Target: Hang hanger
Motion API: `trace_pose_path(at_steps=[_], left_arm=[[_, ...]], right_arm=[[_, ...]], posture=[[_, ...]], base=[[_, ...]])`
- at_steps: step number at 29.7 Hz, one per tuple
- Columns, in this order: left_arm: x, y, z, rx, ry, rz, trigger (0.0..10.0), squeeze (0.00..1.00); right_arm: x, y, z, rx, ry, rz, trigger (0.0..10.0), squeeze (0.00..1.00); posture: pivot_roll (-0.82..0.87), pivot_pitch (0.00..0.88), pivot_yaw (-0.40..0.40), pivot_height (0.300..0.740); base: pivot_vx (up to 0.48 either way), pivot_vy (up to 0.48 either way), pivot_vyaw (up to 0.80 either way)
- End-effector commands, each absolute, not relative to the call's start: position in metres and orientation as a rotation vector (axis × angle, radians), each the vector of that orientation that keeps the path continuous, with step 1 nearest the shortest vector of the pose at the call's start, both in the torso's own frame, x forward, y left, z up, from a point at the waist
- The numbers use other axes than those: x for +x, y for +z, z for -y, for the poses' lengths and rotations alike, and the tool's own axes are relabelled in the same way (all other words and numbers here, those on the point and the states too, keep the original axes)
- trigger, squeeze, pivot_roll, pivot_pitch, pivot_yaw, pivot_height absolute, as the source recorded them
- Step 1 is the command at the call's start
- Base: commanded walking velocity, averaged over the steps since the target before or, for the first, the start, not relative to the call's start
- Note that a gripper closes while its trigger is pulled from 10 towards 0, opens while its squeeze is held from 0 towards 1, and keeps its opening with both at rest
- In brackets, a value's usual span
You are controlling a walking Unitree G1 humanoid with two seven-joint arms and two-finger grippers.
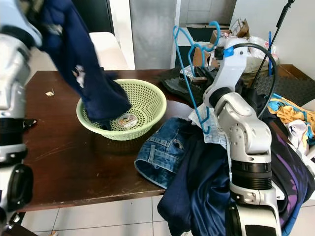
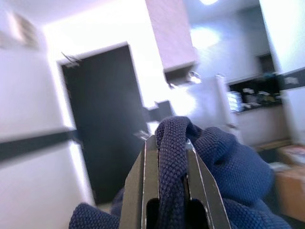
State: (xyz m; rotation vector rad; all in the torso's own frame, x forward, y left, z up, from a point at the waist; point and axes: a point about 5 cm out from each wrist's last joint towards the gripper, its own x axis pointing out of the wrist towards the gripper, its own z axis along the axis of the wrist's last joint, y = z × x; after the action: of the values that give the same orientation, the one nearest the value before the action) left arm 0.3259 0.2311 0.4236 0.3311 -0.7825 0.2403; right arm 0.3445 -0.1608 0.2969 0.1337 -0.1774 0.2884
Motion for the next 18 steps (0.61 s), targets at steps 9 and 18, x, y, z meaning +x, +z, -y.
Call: trace_pose_path(at_steps=[9, 18], left_arm=[[0.3, 0.445, -0.212, 0.473, 0.23, 0.951, 0.0, 0.0], [0.335, 0.356, -0.18, 0.252, -0.059, 0.635, 0.0, 0.0]], right_arm=[[0.345, 0.3, 0.162, 0.156, 0.282, 0.206, 10.0, 0.0], [0.344, 0.296, 0.165, 0.162, 0.268, 0.197, 10.0, 0.0]], posture=[[0.06, 0.03, -0.019, 0.74], [0.07, 0.038, -0.016, 0.74]], base=[[0.0, 0.0, 0.0], [0.0, 0.0, 0.0]])
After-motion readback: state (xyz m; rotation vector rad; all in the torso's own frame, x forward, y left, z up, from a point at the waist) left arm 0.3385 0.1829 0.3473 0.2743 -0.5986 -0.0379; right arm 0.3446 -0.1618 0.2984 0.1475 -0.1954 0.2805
